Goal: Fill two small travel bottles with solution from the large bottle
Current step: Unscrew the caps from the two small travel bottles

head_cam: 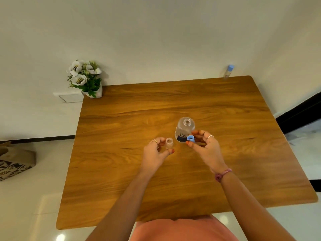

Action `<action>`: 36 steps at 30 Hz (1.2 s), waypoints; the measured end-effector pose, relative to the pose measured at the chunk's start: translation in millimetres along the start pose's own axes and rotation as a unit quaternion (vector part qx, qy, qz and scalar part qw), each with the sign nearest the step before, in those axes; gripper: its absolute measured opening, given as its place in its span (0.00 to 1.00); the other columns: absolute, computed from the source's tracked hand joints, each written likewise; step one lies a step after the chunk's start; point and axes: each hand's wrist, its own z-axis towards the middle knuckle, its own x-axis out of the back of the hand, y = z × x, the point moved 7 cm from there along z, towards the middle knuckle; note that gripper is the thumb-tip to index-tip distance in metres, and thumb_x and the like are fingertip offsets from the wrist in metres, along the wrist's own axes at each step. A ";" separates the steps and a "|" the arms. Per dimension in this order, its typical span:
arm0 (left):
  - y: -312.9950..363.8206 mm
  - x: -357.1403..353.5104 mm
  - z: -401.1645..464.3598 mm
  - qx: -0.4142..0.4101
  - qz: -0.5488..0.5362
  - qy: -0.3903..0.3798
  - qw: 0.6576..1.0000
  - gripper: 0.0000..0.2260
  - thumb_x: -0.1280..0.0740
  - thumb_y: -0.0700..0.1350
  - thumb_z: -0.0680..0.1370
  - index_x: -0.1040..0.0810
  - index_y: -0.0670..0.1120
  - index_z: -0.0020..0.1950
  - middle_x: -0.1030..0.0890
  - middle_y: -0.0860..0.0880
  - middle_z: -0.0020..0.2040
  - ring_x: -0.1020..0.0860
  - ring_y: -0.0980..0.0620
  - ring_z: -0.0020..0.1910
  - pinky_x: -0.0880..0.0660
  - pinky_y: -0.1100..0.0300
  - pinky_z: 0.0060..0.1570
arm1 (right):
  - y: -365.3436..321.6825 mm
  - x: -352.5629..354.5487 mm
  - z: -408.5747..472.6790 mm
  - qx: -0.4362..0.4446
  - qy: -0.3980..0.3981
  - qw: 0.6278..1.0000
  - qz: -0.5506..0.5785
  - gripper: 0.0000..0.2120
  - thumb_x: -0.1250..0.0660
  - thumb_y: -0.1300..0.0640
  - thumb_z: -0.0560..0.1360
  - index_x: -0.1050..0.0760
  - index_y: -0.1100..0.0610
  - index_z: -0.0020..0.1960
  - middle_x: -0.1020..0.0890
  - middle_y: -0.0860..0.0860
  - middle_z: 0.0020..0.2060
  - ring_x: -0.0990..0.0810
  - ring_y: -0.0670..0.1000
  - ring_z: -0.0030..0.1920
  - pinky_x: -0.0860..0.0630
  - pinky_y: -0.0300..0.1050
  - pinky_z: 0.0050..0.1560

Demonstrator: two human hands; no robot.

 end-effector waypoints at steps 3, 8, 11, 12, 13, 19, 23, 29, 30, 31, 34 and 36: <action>-13.4 -18.2 -0.3 0.018 0.038 -0.019 0.999 0.20 0.24 0.46 0.69 0.22 0.46 0.59 0.19 0.52 0.54 0.23 0.57 0.53 0.29 0.66 0.50 | 30.0 -2.5 -1.7 -0.020 0.008 1.000 -0.021 0.20 0.27 0.59 0.69 0.26 0.52 0.60 0.18 0.47 0.52 0.20 0.43 0.52 0.23 0.39 0.54; -19.0 -33.0 -1.5 0.017 0.048 -0.016 0.999 0.21 0.26 0.41 0.71 0.25 0.46 0.63 0.21 0.52 0.57 0.26 0.60 0.53 0.32 0.69 0.51 | 64.0 -19.8 -2.7 -0.024 -0.014 0.991 -0.131 0.19 0.28 0.60 0.71 0.25 0.57 0.61 0.20 0.52 0.56 0.22 0.46 0.54 0.25 0.41 0.58; -23.1 -40.2 0.3 0.021 0.045 -0.017 0.999 0.20 0.26 0.39 0.71 0.24 0.46 0.61 0.20 0.50 0.57 0.24 0.59 0.53 0.30 0.68 0.52 | 69.6 -30.9 -2.0 -0.001 -0.044 0.977 -0.208 0.19 0.30 0.59 0.72 0.26 0.56 0.63 0.23 0.51 0.59 0.25 0.46 0.58 0.30 0.36 0.60; -25.4 -43.1 1.2 0.026 0.051 -0.018 0.998 0.19 0.26 0.40 0.71 0.24 0.46 0.60 0.19 0.50 0.57 0.23 0.57 0.53 0.30 0.67 0.52 | 71.2 -32.7 -1.4 -0.002 -0.047 0.975 -0.216 0.19 0.30 0.59 0.73 0.26 0.55 0.63 0.23 0.51 0.59 0.26 0.47 0.59 0.31 0.38 0.61; -28.2 -45.9 1.7 0.031 0.058 -0.019 0.998 0.19 0.26 0.40 0.71 0.24 0.46 0.60 0.19 0.50 0.56 0.23 0.57 0.54 0.30 0.67 0.52 | 73.5 -33.6 -0.9 -0.005 -0.046 0.974 -0.221 0.20 0.30 0.59 0.73 0.26 0.55 0.64 0.23 0.51 0.60 0.27 0.48 0.61 0.31 0.41 0.64; -36.7 -52.9 3.0 0.037 0.090 -0.015 0.995 0.20 0.26 0.43 0.71 0.26 0.47 0.61 0.22 0.51 0.58 0.25 0.56 0.57 0.30 0.64 0.56 | 94.1 -36.7 5.8 -0.040 -0.052 0.969 -0.238 0.20 0.31 0.59 0.73 0.28 0.54 0.65 0.25 0.53 0.63 0.30 0.52 0.67 0.32 0.49 0.68; -34.7 -56.5 4.2 0.023 0.104 -0.017 0.994 0.20 0.26 0.41 0.71 0.25 0.47 0.60 0.24 0.49 0.58 0.26 0.54 0.58 0.28 0.58 0.60 | 100.0 -36.4 6.4 -0.047 -0.052 0.970 -0.233 0.22 0.31 0.60 0.73 0.29 0.53 0.65 0.26 0.52 0.64 0.31 0.52 0.68 0.32 0.51 0.68; -37.4 -54.0 3.3 0.054 0.126 -0.089 0.987 0.31 0.27 0.36 0.70 0.34 0.46 0.71 0.32 0.49 0.66 0.31 0.52 0.65 0.32 0.57 0.67 | 93.2 -24.2 6.9 -0.031 -0.055 0.976 -0.207 0.26 0.31 0.66 0.71 0.31 0.55 0.67 0.27 0.50 0.63 0.26 0.46 0.60 0.30 0.39 0.63; -37.3 -50.8 3.1 0.061 0.127 -0.109 0.984 0.33 0.28 0.35 0.70 0.36 0.46 0.72 0.33 0.49 0.67 0.32 0.53 0.66 0.32 0.57 0.67 | 92.3 -19.3 7.3 -0.031 -0.056 0.977 -0.203 0.25 0.32 0.67 0.71 0.31 0.55 0.67 0.26 0.50 0.62 0.25 0.45 0.58 0.29 0.38 0.62; -36.6 -46.0 3.4 0.064 0.135 -0.126 0.981 0.34 0.28 0.35 0.70 0.38 0.46 0.73 0.34 0.49 0.68 0.32 0.54 0.64 0.30 0.58 0.65 | 91.4 -13.4 8.1 -0.029 -0.056 0.979 -0.195 0.25 0.33 0.68 0.72 0.30 0.55 0.66 0.25 0.50 0.61 0.25 0.44 0.56 0.28 0.38 0.60; -27.4 -25.0 12.0 0.054 0.184 -0.141 0.971 0.32 0.33 0.32 0.72 0.39 0.47 0.73 0.34 0.50 0.66 0.29 0.57 0.54 0.26 0.65 0.45 | 84.4 10.5 14.8 -0.009 -0.038 0.984 -0.172 0.23 0.35 0.69 0.73 0.30 0.56 0.65 0.24 0.50 0.59 0.24 0.45 0.55 0.24 0.42 0.59; -11.2 -8.0 26.0 0.047 0.188 -0.104 0.975 0.29 0.35 0.31 0.73 0.37 0.46 0.72 0.33 0.49 0.64 0.28 0.56 0.51 0.26 0.64 0.44 | 76.1 31.4 24.6 0.009 -0.014 0.986 -0.164 0.22 0.35 0.69 0.73 0.29 0.57 0.65 0.23 0.50 0.58 0.24 0.44 0.55 0.24 0.41 0.57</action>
